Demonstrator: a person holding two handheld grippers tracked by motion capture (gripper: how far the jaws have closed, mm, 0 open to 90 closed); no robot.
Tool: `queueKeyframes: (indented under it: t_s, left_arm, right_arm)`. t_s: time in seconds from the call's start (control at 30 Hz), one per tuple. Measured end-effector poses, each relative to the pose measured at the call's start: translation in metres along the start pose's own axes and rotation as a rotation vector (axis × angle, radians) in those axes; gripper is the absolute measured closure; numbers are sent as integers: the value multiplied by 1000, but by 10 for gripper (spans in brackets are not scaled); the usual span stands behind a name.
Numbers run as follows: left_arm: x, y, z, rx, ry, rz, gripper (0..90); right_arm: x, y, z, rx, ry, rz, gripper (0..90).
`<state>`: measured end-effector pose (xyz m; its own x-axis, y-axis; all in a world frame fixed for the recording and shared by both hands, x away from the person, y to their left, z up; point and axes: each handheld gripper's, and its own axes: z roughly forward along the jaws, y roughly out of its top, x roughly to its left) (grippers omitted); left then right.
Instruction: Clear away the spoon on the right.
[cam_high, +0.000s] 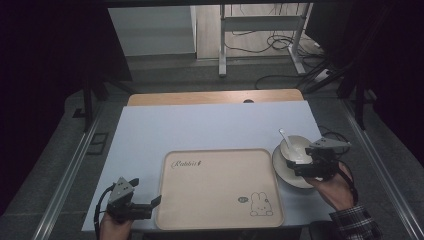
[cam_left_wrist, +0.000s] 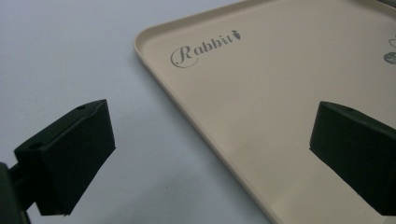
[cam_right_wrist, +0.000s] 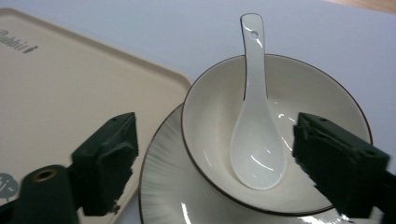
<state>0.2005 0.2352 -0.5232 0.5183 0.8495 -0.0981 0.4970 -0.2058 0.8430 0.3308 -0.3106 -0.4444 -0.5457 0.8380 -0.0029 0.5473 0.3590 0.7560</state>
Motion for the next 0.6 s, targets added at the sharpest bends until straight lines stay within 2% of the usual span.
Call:
queueKeyframes:
  t_s: [0.3,0.5,0.6]
  left_arm:
    - [0,0,0,-3,3,-1,0]
    - [0,0,0,-4,4,-1,0]
    - [0,0,0,-4,4,-1,0]
  right_arm:
    - [-13,14,11,37,-11,-3,344]
    - [-20,25,23,64,-24,-41,487]
    - [-22,28,29,75,-19,-46,519]
